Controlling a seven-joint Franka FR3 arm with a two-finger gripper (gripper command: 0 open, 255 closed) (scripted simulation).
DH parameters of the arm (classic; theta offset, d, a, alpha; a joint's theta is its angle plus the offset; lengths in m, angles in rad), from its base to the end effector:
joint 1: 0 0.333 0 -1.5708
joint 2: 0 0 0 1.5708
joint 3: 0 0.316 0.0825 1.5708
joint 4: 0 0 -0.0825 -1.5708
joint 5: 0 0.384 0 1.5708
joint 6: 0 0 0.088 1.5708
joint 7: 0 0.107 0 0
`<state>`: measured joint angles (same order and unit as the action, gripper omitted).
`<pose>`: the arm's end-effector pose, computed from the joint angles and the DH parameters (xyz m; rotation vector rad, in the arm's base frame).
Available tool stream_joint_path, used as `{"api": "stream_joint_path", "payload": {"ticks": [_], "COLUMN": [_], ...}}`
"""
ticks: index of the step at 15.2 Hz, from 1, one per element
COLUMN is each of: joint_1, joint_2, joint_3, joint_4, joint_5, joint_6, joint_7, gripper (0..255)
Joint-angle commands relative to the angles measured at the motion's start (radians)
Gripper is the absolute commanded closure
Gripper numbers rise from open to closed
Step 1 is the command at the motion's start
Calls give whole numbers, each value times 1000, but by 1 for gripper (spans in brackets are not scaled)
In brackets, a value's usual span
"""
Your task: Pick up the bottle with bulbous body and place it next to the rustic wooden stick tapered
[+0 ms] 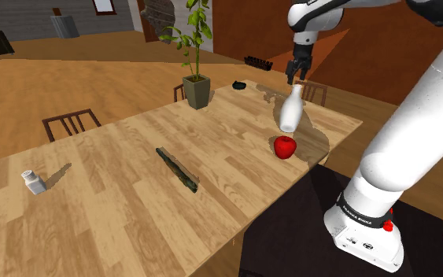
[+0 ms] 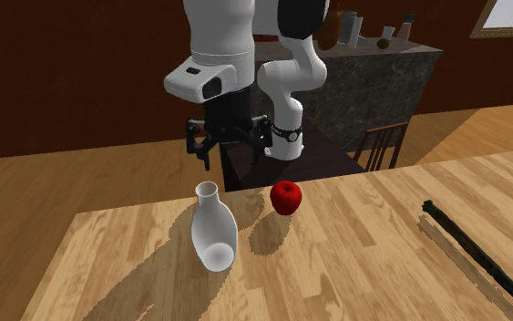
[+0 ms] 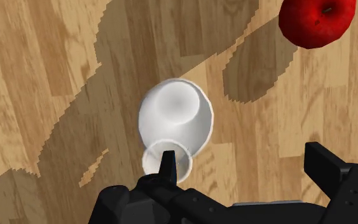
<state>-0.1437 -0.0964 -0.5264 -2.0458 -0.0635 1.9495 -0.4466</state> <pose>0.4083 -0.3365 0.4761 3.1238 -0.3092 -0.0251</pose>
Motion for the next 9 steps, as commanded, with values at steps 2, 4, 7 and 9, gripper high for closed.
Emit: {"api": "stream_joint_path", "payload": {"ticks": [2,4,7,9], "joint_1": [-23,-48,-55,-56], "joint_2": [124,211,225,234], "joint_3": [-41,-58,-55,-53], "joint_4": [84,154,140,123], "joint_5": [83,145,155,162], "joint_6": [23,22,47,72], "joint_7": [-90,-149,-157,-161], "gripper": [0,0,0,0]}}
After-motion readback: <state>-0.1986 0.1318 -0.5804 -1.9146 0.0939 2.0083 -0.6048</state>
